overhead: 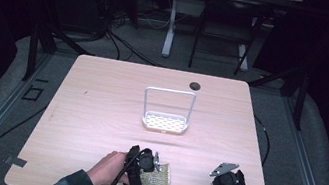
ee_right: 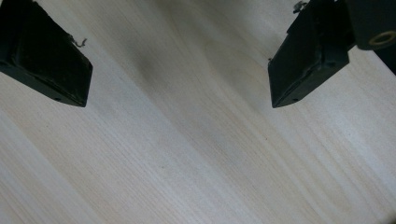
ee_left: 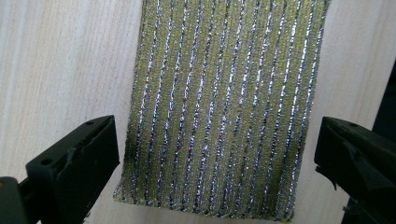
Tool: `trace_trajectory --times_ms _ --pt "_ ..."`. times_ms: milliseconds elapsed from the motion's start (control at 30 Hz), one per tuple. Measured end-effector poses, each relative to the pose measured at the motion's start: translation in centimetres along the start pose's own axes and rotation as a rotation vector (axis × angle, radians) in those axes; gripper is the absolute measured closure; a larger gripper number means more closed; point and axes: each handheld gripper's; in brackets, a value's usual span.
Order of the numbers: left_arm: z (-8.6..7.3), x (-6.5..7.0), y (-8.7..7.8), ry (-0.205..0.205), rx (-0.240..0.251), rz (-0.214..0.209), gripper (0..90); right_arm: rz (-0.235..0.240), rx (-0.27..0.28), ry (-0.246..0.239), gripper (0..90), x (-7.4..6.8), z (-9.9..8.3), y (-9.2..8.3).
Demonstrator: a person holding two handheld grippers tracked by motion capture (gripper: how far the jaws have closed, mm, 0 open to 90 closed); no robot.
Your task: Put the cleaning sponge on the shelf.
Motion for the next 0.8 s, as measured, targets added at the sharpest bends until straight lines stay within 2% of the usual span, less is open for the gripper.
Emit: trace_trajectory --times_ms 133,367,400,800 --pt "0.07 0.08 0.29 0.003 0.002 -0.001 0.0 0.006 0.003 0.004 5.6 0.06 -0.04 -0.01" --pt "0.15 0.25 0.66 0.007 -0.037 0.021 0.5 0.004 0.007 0.005 5.6 0.05 -0.03 -0.03" --pt "0.15 0.28 0.74 0.005 -0.037 0.022 3.0 0.001 0.005 0.000 5.7 0.02 -0.01 -0.03" --pt "0.13 0.45 0.63 -0.016 -0.023 0.027 7.2 0.002 0.001 0.002 5.9 0.07 -0.07 -0.08"
Point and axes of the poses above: each handheld gripper's, and its own axes: y roughly forward along the jaws, z roughly out of its top, x roughly to its right, and after that the axes turned 1 degree about x, right-handed
